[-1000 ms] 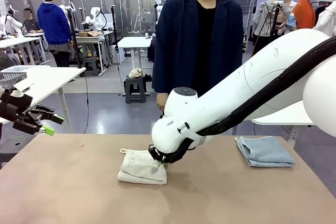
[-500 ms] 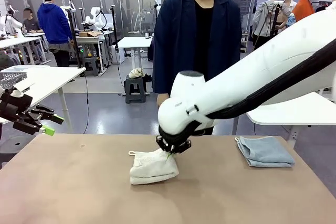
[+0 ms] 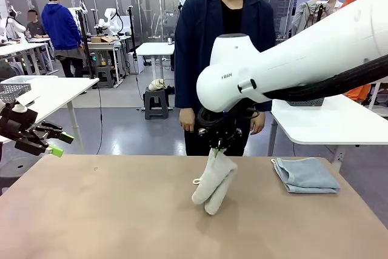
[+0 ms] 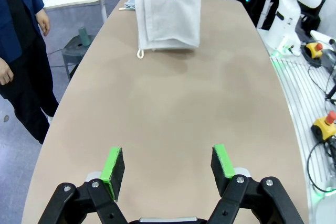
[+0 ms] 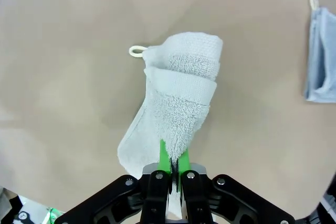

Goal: Fold the towels and place them in the basket.
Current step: Stack the folded Towel with hook on the right side of the table.

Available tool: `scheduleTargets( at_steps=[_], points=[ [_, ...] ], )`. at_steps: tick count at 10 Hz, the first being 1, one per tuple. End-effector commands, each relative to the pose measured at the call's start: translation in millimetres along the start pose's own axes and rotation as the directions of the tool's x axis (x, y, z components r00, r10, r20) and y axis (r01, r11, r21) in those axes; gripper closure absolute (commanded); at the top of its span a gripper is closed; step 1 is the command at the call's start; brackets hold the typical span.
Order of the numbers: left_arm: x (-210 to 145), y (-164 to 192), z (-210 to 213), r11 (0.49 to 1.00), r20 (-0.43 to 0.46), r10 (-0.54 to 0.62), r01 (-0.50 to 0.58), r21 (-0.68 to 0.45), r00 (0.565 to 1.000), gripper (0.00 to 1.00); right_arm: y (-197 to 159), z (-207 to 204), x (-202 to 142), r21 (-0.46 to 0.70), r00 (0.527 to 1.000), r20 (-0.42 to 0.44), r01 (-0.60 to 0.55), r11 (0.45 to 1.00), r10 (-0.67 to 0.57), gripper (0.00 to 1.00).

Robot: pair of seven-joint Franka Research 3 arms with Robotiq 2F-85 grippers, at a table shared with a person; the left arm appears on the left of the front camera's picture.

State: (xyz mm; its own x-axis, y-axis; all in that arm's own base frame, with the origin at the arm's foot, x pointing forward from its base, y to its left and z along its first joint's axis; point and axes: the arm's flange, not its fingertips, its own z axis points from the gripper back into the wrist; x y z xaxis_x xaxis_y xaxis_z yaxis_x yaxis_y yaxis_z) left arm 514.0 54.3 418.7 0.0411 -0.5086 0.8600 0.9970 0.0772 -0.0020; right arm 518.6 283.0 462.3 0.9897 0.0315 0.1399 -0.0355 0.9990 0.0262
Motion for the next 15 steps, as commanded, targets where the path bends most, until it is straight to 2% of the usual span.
scheduleTargets(
  at_steps=[1,3,9,10,12,14,15],
  points=[
    [1,-1,1,1.000,-0.004,-0.009,0.009,-0.004,1.000,0.15,-1,11,3,-0.020,0.999,0.002,-0.047,0.999,0.047,1.00],
    [1,-1,1,1.000,-0.004,-0.009,0.009,-0.004,1.000,0.15,-3,16,2,-0.044,1.000,0.001,-0.018,0.999,0.018,1.00],
    [1,-1,1,1.000,-0.004,-0.009,0.009,-0.004,1.000,0.15,0,14,1,-0.023,1.000,0.005,-0.018,1.000,0.018,1.00],
    [1,-1,1,1.000,-0.004,-0.009,0.009,-0.004,1.000,0.15,2,15,0,-0.026,1.000,0.001,-0.022,0.999,0.022,0.94],
    [1,-1,1,1.000,-0.004,-0.009,0.009,-0.004,1.000,0.15,-25,25,14,-0.006,0.998,0.065,0.009,1.000,-0.008,0.94],
    [1,-1,1,1.000,-0.004,-0.009,0.009,-0.004,1.000,0.15,-61,45,30,0.002,0.996,0.077,0.044,0.999,-0.044,0.94],
    [1,-1,1,1.000,-0.004,-0.009,0.009,-0.004,1.000,0.15,-80,55,36,0.004,0.990,0.127,0.061,0.998,-0.061,0.94]
  ],
)
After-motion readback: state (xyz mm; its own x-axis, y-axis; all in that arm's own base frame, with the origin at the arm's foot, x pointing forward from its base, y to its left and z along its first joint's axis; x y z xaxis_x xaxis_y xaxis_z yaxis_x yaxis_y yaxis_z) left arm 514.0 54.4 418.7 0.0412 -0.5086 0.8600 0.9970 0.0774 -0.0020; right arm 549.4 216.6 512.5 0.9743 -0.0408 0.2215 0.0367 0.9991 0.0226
